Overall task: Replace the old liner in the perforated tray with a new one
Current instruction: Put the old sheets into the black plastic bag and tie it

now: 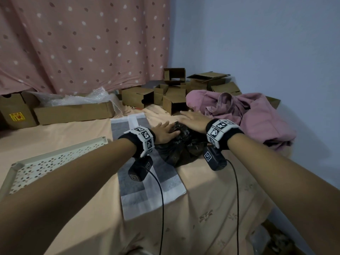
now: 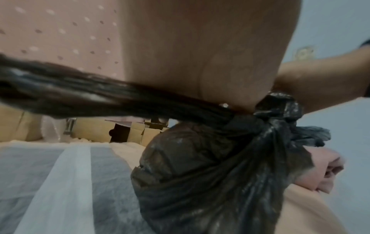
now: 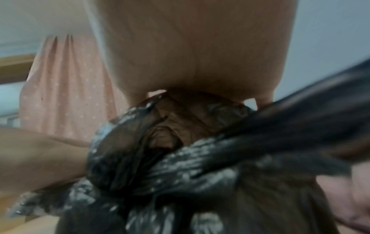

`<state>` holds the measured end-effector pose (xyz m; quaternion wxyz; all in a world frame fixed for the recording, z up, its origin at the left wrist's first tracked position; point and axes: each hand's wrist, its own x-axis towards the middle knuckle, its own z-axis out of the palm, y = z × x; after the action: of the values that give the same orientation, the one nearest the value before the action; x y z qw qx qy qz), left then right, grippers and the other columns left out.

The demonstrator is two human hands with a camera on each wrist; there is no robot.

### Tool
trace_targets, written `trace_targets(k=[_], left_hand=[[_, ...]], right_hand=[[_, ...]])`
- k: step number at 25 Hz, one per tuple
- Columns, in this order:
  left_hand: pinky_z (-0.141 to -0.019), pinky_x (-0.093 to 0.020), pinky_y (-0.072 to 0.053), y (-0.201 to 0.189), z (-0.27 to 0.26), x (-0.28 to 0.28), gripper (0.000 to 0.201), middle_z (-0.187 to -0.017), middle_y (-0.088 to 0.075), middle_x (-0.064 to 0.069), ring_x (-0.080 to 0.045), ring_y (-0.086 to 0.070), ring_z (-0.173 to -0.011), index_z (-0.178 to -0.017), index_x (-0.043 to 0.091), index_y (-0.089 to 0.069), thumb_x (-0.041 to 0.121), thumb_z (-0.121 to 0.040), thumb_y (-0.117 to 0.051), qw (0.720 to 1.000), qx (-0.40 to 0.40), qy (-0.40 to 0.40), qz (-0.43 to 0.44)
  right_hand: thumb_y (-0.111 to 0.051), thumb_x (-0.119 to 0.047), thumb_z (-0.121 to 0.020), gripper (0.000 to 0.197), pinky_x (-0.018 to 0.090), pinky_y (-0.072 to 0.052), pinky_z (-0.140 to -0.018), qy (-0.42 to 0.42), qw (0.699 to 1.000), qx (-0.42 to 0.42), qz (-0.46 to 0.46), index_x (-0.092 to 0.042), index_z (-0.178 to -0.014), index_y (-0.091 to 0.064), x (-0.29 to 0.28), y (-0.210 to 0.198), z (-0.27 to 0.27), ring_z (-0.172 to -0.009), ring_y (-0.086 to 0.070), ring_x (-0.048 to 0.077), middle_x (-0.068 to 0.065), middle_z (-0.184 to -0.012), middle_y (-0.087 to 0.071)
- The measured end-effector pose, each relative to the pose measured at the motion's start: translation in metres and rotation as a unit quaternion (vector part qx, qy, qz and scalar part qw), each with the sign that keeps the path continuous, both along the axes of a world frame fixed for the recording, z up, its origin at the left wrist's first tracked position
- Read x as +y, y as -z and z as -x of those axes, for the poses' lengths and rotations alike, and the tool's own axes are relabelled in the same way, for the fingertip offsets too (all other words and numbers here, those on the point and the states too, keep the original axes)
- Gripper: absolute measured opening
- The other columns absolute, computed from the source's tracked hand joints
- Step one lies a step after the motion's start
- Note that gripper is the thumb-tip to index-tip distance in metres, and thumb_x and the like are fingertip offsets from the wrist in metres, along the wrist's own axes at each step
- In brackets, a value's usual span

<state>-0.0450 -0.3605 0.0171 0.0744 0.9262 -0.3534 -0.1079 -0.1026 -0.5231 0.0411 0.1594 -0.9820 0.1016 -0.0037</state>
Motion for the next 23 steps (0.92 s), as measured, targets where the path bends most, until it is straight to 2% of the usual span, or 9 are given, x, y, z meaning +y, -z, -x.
trace_targets(k=[1,2,4,5,7,9,14,19,23], left_hand=[[-0.122,-0.048,-0.005,0.0,-0.002,-0.006,0.071,-0.163,-0.002,-0.005,-0.031,-0.003,-0.15,-0.154,0.024,-0.008,0.059,-0.094,-0.027,1.0,0.011,0.005,-0.019],[-0.122,-0.048,-0.005,0.0,-0.006,-0.012,0.073,-0.163,-0.003,-0.005,-0.031,-0.004,-0.15,-0.154,0.025,-0.008,0.06,-0.093,-0.03,0.999,0.023,0.013,-0.034],[-0.122,-0.049,-0.008,-0.006,-0.009,-0.017,0.079,-0.163,-0.003,-0.002,-0.03,-0.009,-0.15,-0.153,0.03,-0.007,0.065,-0.089,-0.038,0.996,0.051,0.021,-0.063],[-0.122,-0.048,-0.009,-0.008,-0.009,-0.019,0.082,-0.163,-0.001,-0.001,-0.029,-0.01,-0.15,-0.152,0.032,-0.005,0.066,-0.087,-0.041,0.995,0.059,0.023,-0.079],[-0.122,-0.05,-0.007,-0.008,-0.009,-0.021,0.083,-0.163,0.006,0.0,-0.03,-0.005,-0.15,-0.152,0.037,0.0,0.066,-0.086,-0.042,0.992,0.054,0.028,-0.109],[-0.121,-0.052,-0.003,-0.004,-0.008,-0.022,0.084,-0.163,0.009,0.0,-0.031,0.002,-0.15,-0.152,0.038,0.003,0.066,-0.087,-0.041,0.99,0.04,0.029,-0.131],[-0.122,-0.05,-0.001,0.013,-0.013,-0.018,0.084,-0.163,0.008,0.0,-0.03,0.006,-0.15,-0.152,0.035,0.003,0.067,-0.087,-0.039,0.986,0.048,0.026,-0.157],[-0.122,-0.046,-0.001,0.034,-0.021,-0.013,0.083,-0.163,0.01,-0.001,-0.029,0.004,-0.15,-0.153,0.031,0.002,0.062,-0.089,-0.041,0.985,0.066,0.047,-0.151],[-0.123,-0.047,-0.005,0.051,-0.031,-0.009,0.077,-0.162,0.012,-0.002,-0.03,-0.001,-0.15,-0.153,0.028,-0.005,0.055,-0.092,-0.044,0.986,0.09,0.061,-0.125]], right_hand=[[-0.022,-0.079,-0.077,0.085,0.05,-0.005,-0.121,-0.004,0.999,0.041,0.021,-0.035,-0.151,-0.021,0.002,-0.002,-0.005,-0.15,-0.007,0.029,0.006,-0.162,-0.014],[-0.023,-0.075,-0.081,0.082,0.047,-0.005,-0.121,-0.009,0.997,0.07,0.033,-0.032,-0.151,-0.022,0.001,-0.002,-0.009,-0.15,-0.008,0.029,0.006,-0.162,-0.015],[-0.026,-0.046,-0.101,0.059,0.037,-0.011,-0.12,-0.022,0.994,0.101,0.04,-0.016,-0.151,-0.026,0.007,0.0,-0.01,-0.148,-0.016,0.028,0.01,-0.16,-0.02],[-0.025,-0.031,-0.105,0.051,0.036,-0.014,-0.118,-0.018,0.994,0.103,0.042,-0.008,-0.15,-0.027,0.008,0.005,-0.011,-0.147,-0.018,0.029,0.013,-0.159,-0.022],[-0.02,-0.02,-0.106,0.048,0.041,-0.012,-0.12,0.01,0.993,0.105,0.048,-0.005,-0.151,-0.022,0.006,0.019,-0.015,-0.148,-0.014,0.03,0.013,-0.16,-0.019],[-0.019,-0.022,-0.105,0.049,0.046,-0.006,-0.121,0.015,0.99,0.12,0.066,-0.009,-0.152,-0.02,0.0,0.036,-0.021,-0.15,-0.007,0.03,0.01,-0.162,-0.014],[-0.023,-0.045,-0.1,0.057,0.047,-0.003,-0.122,0.012,0.986,0.15,0.065,-0.028,-0.153,-0.011,-0.015,0.07,-0.035,-0.15,0.0,0.035,0.014,-0.162,-0.002],[-0.024,-0.044,-0.101,0.055,0.046,-0.004,-0.122,-0.008,0.986,0.155,0.058,-0.027,-0.153,-0.014,-0.01,0.094,-0.039,-0.149,-0.008,0.036,0.013,-0.162,-0.012],[-0.024,-0.044,-0.102,0.055,0.043,-0.01,-0.122,-0.025,0.986,0.159,0.049,-0.027,-0.153,-0.013,-0.012,0.106,-0.04,-0.147,-0.013,0.036,0.014,-0.16,-0.017]])
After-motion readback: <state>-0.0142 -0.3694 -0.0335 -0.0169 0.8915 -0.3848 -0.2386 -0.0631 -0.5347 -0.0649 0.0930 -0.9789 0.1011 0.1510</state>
